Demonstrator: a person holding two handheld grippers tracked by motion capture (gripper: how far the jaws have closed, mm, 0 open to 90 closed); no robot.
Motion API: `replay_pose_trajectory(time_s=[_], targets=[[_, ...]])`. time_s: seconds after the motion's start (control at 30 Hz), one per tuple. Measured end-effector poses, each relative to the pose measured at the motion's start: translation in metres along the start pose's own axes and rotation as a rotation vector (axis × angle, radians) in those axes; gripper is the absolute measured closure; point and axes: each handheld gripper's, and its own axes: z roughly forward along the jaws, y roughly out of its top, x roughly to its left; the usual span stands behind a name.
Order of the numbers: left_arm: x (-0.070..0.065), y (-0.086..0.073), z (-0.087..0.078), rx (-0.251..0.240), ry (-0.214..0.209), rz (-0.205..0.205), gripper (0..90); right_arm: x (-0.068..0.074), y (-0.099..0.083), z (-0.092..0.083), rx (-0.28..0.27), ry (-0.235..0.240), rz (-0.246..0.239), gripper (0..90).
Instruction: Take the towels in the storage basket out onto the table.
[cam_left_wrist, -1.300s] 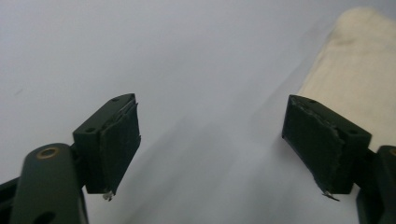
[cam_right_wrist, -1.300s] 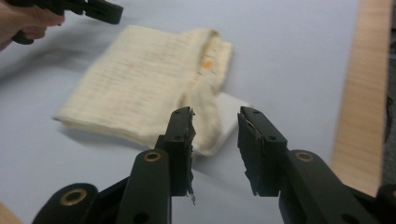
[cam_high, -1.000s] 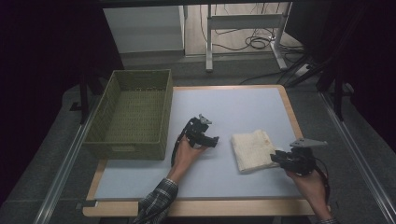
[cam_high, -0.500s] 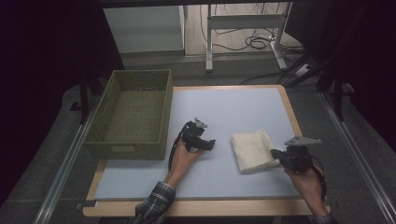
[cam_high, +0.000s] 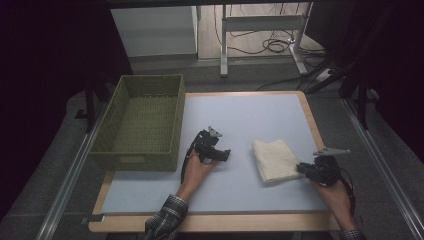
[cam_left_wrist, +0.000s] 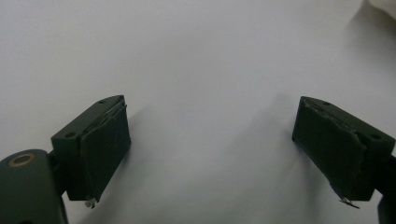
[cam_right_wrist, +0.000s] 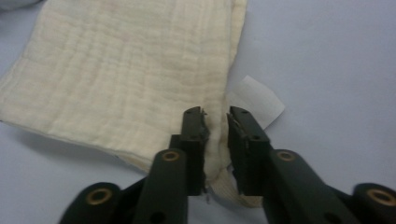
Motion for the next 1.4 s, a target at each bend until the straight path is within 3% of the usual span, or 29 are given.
replay_pose_trajectory(time_s=[0.07,0.17,0.2,0.43,0.53,0.6,0.73,0.8,0.93,1.13,1.17,1.2,1.3,1.37,1.4], targets=[[0.0,0.0,0.0,0.0,0.0,0.0,11.0,0.0,-0.001,0.002,0.003,0.01,0.009,70.2],[0.0,0.0,0.0,0.0,0.0,0.001,11.0,0.0,-0.003,0.004,0.006,0.033,0.029,71.9],[0.0,0.0,0.0,0.0,0.001,0.001,11.1,0.001,-0.004,0.003,0.003,0.061,0.041,84.3],[0.0,0.0,0.0,0.0,0.001,0.002,11.1,0.011,0.001,-0.014,0.011,0.034,-0.005,85.8],[0.0,0.0,0.0,0.0,0.001,0.002,11.1,0.012,-0.003,-0.01,0.043,0.027,-0.019,82.7],[0.0,0.0,0.0,0.0,0.001,0.002,11.1,0.01,-0.005,-0.006,0.05,0.033,-0.013,72.1],[0.0,0.0,0.0,0.0,0.001,0.002,11.1,0.007,0.001,-0.008,0.008,0.038,-0.001,67.1],[0.0,0.0,0.0,0.0,0.001,0.002,11.1,0.005,0.014,-0.01,-0.031,0.026,-0.007,64.9],[0.0,0.0,0.0,0.0,0.002,0.0,11.1,0.001,0.036,0.002,-0.058,0.023,-0.007,64.5],[0.0,0.0,0.0,-0.001,0.002,0.001,11.1,-0.008,0.063,0.043,-0.061,0.014,0.017,64.5],[0.0,0.0,0.0,-0.001,0.002,0.001,11.1,-0.008,0.063,0.043,-0.061,0.014,0.017,64.5],[0.0,0.0,0.0,-0.001,0.002,0.001,11.1,-0.01,0.068,0.056,-0.063,0.022,0.025,69.1],[0.0,0.0,0.0,-0.001,0.002,0.003,11.1,-0.008,0.069,0.068,-0.059,0.014,0.009,87.9],[0.0,0.0,0.0,-0.001,0.002,0.003,11.1,-0.006,0.069,0.069,-0.057,0.007,-0.005,88.8],[0.0,0.0,0.0,-0.001,0.002,0.001,11.1,-0.005,0.069,0.065,-0.069,-0.018,-0.014,88.9]])
